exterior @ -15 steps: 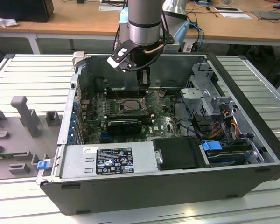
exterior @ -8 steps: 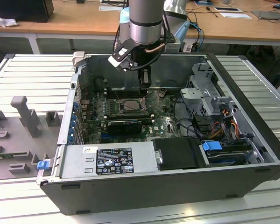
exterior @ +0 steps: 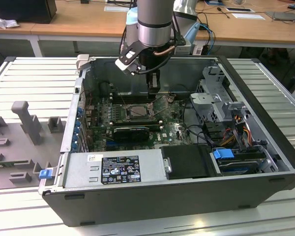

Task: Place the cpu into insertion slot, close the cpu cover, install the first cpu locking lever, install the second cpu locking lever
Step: 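Close the cpu cover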

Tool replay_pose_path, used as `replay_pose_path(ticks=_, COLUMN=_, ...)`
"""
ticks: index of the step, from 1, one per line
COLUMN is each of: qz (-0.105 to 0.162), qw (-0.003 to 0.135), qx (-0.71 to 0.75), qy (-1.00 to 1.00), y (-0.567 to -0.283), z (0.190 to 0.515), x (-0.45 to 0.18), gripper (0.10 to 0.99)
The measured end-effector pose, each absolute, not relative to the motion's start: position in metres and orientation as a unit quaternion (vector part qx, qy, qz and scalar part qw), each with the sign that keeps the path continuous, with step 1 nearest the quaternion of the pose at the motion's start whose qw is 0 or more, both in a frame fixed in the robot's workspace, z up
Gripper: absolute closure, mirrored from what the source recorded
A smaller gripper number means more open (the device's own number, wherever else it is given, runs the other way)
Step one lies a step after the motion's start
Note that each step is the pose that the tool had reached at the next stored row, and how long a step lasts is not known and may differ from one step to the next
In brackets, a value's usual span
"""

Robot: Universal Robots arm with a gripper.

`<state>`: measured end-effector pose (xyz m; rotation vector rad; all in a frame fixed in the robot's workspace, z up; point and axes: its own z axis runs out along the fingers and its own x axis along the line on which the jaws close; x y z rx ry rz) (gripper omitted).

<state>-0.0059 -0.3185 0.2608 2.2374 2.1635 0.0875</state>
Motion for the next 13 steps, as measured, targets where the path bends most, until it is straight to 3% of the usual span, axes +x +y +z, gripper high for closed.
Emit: replay_pose_path(ticks=13, qz=0.027, qw=0.013, qx=0.719, qy=0.695, y=-0.318, z=0.265, x=0.006, gripper=0.98)
